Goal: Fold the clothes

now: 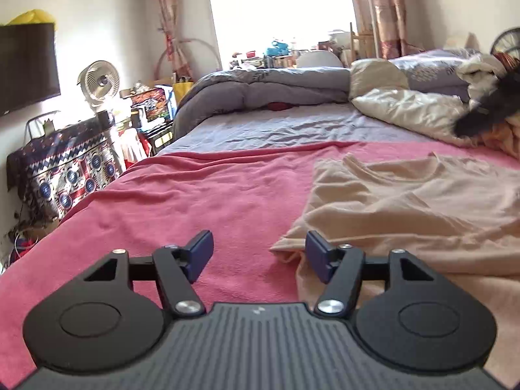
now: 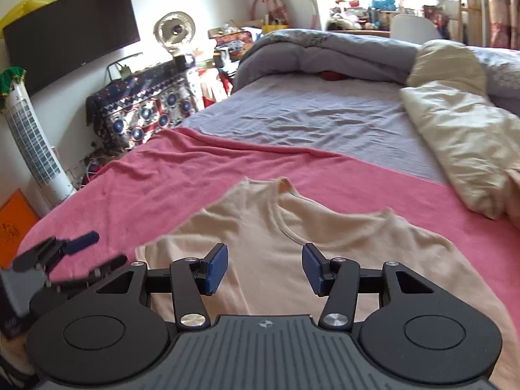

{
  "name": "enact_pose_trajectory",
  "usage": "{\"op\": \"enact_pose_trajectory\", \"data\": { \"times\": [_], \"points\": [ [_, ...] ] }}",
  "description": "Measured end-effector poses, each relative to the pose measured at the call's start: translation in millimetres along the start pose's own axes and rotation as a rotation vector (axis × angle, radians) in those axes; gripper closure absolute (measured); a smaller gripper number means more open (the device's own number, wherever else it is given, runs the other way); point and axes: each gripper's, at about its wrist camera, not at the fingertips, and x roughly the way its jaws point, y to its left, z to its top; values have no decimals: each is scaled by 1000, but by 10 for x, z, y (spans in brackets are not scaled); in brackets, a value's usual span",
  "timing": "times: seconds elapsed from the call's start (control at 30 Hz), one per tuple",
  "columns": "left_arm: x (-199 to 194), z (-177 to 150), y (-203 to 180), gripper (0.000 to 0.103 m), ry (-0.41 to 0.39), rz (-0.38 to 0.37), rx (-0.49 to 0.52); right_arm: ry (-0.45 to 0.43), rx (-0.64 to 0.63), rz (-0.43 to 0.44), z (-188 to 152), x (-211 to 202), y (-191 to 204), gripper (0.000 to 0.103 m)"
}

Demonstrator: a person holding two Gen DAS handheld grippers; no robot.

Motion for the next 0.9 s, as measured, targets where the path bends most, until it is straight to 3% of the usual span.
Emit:
{"op": "enact_pose_trajectory", "data": {
  "times": [0.03, 0.13, 0.2, 0.23, 0.33, 0.43, 0.67, 0.8, 0.87, 0.9],
  "points": [
    [106, -6, -24, 37, 57, 12, 19, 14, -8, 11, 99, 253, 52, 53],
    [153, 1, 92, 36, 74, -24, -47, 81, -43, 12, 257, 864, 192, 55],
    [182, -17, 208, 35, 88, -65, -113, 126, -47, 39, 289, 1155, 267, 76],
    [191, -27, 266, 35, 92, -87, -147, 140, -54, 37, 274, 1229, 307, 94],
    [198, -35, 354, 35, 93, -117, -200, 101, -117, -27, 196, 1247, 447, 99],
    [181, -33, 338, 35, 90, -108, -192, 29, -104, -47, 330, 1210, 454, 99],
    [186, -46, 382, 35, 90, -119, -213, -13, -136, -32, 916, 1500, 527, 99],
    [196, -46, 407, 35, 90, -130, -224, 26, -197, -48, 930, 1469, 503, 85],
    [192, -46, 406, 35, 89, -130, -225, 67, -197, -47, 780, 1418, 427, 47],
    [184, -49, 392, 35, 89, -129, -224, 85, -202, -41, 685, 1394, 399, 40]
  ]
}}
